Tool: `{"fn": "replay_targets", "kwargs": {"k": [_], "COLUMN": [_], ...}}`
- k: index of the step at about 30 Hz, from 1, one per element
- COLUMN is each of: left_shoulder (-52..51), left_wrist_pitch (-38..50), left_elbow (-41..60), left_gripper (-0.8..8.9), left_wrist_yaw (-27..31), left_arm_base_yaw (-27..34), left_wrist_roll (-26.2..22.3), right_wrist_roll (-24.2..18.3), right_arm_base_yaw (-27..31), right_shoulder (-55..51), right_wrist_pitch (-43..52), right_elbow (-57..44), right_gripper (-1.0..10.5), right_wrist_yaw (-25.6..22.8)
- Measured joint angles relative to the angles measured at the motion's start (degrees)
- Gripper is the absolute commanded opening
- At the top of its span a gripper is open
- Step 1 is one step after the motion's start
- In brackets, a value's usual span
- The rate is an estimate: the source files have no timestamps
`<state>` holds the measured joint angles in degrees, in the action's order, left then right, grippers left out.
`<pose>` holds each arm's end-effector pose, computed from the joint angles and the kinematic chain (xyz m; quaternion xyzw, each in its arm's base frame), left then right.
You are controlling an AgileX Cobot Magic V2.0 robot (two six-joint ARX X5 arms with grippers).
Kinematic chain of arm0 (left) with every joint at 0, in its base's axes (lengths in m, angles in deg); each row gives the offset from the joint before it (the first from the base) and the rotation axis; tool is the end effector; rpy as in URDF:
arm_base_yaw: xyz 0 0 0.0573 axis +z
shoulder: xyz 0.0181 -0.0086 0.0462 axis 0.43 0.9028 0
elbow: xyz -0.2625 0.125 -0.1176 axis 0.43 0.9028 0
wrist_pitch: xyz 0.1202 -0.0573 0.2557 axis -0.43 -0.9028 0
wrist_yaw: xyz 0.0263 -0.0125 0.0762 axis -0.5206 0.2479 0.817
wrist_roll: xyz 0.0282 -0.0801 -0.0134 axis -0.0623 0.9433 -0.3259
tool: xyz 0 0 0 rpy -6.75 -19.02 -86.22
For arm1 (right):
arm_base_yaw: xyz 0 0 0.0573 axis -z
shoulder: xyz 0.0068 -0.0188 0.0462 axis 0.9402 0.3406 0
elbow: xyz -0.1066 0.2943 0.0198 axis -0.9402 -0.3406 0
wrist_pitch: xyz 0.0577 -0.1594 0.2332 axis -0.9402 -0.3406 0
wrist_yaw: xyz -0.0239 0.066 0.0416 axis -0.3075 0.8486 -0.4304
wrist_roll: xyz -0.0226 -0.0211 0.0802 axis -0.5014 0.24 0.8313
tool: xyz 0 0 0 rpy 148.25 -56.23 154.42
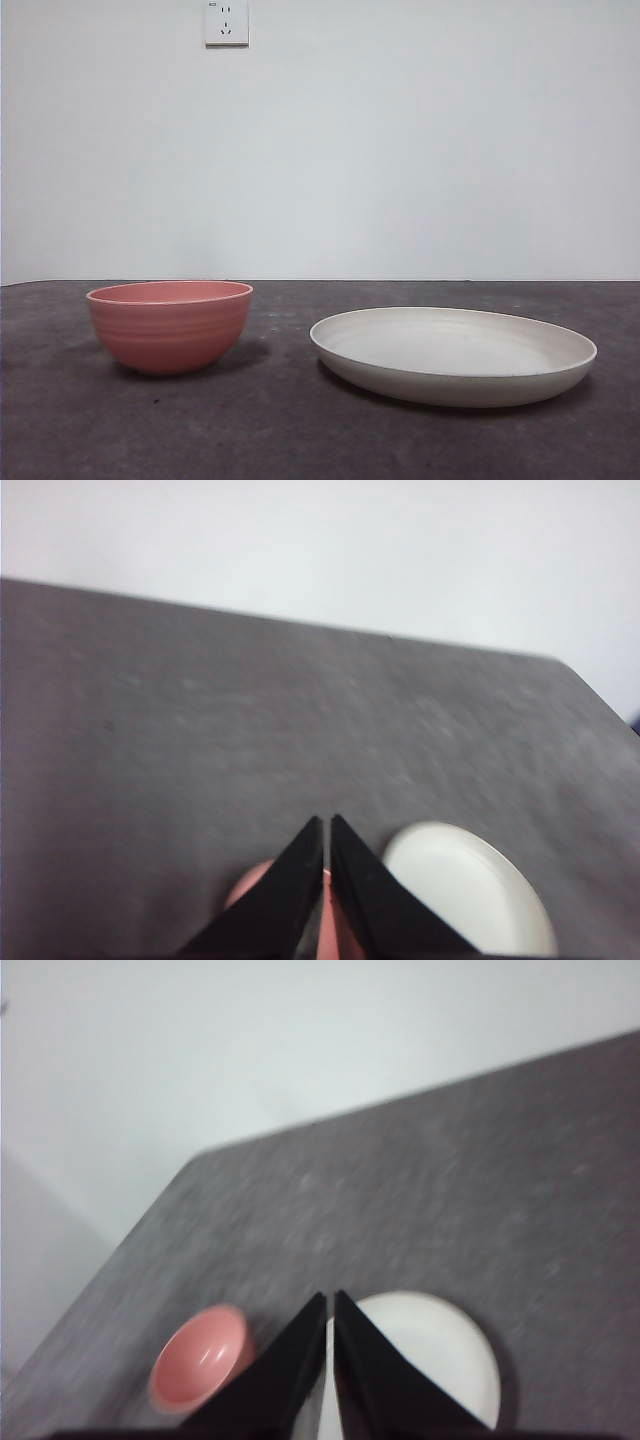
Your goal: Place the red bowl on the white plate
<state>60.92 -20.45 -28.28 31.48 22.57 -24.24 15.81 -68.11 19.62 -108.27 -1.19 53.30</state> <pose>0.1521 -0.0376 0.4027 -0.1348 0.1773 -0.2122 0.9515 0.1014 0.0334 0.3543 0.2268 0.1604 0.2155 0.9362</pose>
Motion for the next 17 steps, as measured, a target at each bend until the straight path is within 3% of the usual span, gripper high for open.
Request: {"fn": "replay_targets", "kwargs": {"k": [5,12,17], "left_shoulder": [4.28,7.10,7.61], "left_wrist_pitch": [-6.62,-11.87,-14.45], "left_elbow": [-6.51,-10.19,-10.19], "left_gripper": [0.11,0.11,0.11], "left_wrist_yaw": [-2.69,-4.87,-6.93], "left_arm_base_yaw": [-2.91,-10.27,-15.78], "left_wrist_roll": [-2.21,-5.86,-9.44], "right_wrist_roll": [-4.94,-8.68,-13.66], "right_arm_base_yaw": [-0.37,-7.54,-12.74], "right_shoulder": [8.28,13.35,14.53], "right_wrist_pitch": [-8.13,-10.78,-13.49], "right_elbow": [8.70,12.70,13.40], "right_gripper": [0.1,0.1,0.1], "right_wrist_yaw": [8.09,8.85,8.96]}}
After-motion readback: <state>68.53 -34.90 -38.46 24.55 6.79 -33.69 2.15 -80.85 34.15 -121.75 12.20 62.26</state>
